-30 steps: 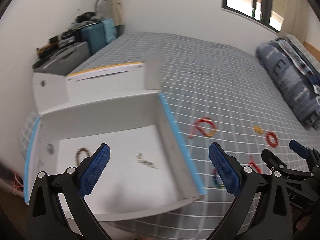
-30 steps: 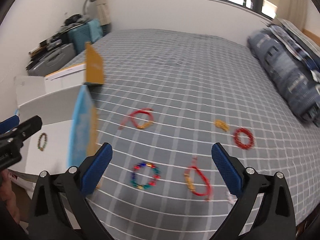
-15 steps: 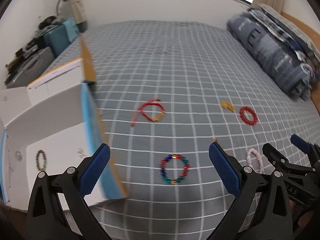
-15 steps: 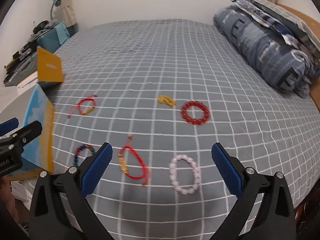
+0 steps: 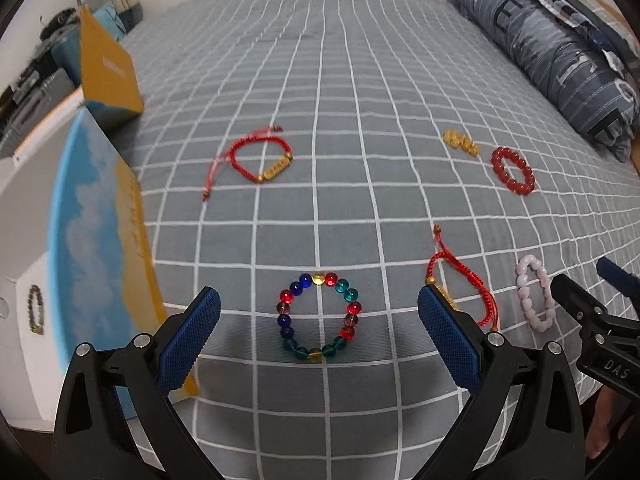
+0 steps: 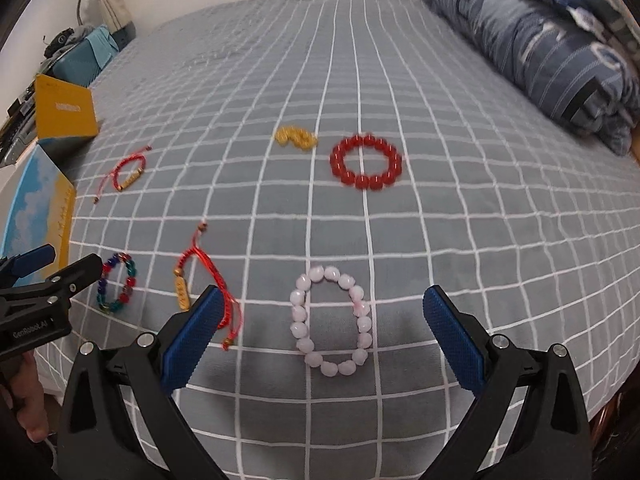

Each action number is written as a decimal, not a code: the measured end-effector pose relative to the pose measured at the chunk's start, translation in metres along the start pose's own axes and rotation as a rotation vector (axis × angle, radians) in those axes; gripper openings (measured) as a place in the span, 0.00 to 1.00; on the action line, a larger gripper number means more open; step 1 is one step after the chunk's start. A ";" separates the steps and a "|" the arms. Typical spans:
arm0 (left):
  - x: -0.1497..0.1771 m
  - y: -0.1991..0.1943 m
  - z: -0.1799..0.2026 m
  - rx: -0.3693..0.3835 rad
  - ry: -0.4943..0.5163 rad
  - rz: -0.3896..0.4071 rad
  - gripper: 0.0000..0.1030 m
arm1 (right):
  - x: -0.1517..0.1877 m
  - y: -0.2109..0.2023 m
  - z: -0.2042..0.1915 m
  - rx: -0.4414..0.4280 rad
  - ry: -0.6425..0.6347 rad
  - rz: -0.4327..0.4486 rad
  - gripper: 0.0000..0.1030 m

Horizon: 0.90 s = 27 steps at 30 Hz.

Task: Organize jewelry
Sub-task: 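Move both tools back over the remaining bracelets on the bed, then grasp the multicolour bead bracelet with left tool while right tool grasps pink bead bracelet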

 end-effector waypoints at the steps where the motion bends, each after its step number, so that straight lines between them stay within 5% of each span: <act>1: 0.001 0.004 -0.001 -0.001 -0.001 -0.009 0.94 | 0.001 0.003 0.000 0.001 -0.002 -0.006 0.93; 20: 0.014 0.054 -0.015 0.029 -0.038 -0.090 0.94 | 0.010 0.045 0.002 0.001 -0.016 -0.118 0.92; 27: 0.012 0.062 -0.021 0.050 -0.064 -0.107 0.93 | 0.012 0.057 0.002 0.011 -0.032 -0.149 0.78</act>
Point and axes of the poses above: each gripper's, at about its wrist camera, not at the fingertips, and y roughly the way its jaws point, z to its right, x to its underside, the point moved 4 cm from there along y, roughly the way its jaws point, and after that the axes turned 9 degrees about x, right-handed, at the moved point
